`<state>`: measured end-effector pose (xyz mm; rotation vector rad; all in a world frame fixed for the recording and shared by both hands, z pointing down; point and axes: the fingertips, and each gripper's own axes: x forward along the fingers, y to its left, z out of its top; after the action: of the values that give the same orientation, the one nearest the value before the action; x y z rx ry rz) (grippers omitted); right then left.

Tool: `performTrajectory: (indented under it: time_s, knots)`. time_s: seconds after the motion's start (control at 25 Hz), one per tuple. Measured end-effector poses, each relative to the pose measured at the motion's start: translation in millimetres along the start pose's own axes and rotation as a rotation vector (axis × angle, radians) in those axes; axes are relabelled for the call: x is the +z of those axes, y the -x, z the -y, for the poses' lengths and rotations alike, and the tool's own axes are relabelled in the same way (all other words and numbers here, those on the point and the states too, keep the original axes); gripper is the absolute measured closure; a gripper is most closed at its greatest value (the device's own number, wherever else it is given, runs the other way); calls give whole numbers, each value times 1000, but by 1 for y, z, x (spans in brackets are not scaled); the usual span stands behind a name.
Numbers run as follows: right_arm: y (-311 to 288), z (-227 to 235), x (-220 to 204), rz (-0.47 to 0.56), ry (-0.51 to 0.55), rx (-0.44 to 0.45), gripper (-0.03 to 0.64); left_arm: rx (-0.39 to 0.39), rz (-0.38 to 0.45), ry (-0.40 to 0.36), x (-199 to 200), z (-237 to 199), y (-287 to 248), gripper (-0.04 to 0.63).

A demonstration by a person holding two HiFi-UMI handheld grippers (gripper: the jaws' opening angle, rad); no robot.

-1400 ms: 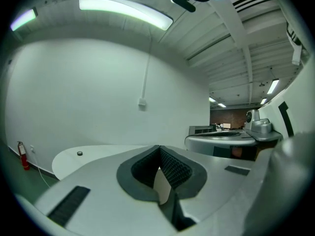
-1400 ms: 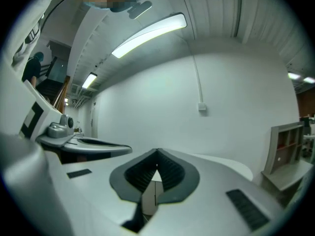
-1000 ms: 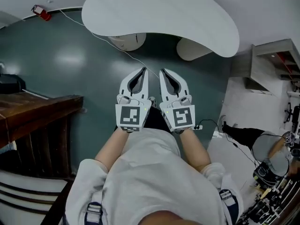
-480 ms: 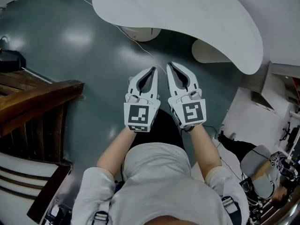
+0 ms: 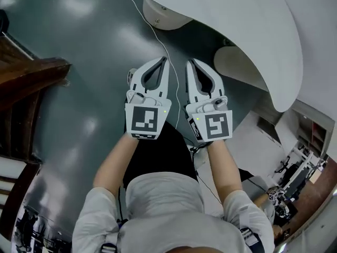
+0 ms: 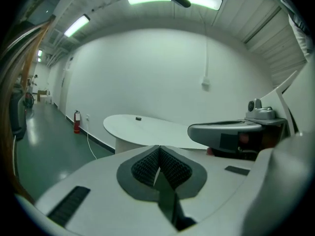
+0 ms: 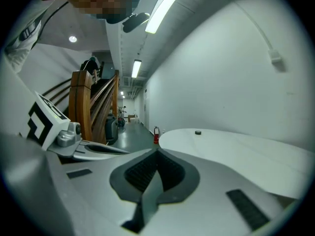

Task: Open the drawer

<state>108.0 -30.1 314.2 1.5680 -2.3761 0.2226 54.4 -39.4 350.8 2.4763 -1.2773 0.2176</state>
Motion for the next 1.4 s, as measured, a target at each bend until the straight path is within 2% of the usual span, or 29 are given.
performTrajectory:
  time_s: [0.16,0.28,0.36,0.52,0.64,0.84,0.96,1.04,1.24,1.4]
  knots:
    - [-31,-8,-31,-34,19,20,604,9,23,13,-25,-27,-18,589]
    - [-53,-17,-53,-60,24,45,603,22,51,62,-40,-47,-31,589]
    - [-69,-23,-61,-59,32,55,603,47,79,81,-47,-63,-40,589]
    - [-95,-21,-75,-41,46,73,603,53,78,59,-69,-77,-63,589]
    - [-114,-15,-88,-36,71,64,603,49,76,92,-89,-85,-82,589]
    - [-130,-10,-101,-52,43,61,603,51,133,145,-112,-105,-122,589]
    - [-131,-9,-104,-83,65,66,603,70,148,84,-121,-112,-139,589]
    - [-130,-12,-104,-99,94,86,603,59,124,64,-133,-117,-155,589]
    - [-139,-6,-114,-140,101,107,603,55,61,251,-165,-132,-203,589]
    - [-149,-9,-119,-159,113,132,603,46,36,294,-176,-134,-225,589]
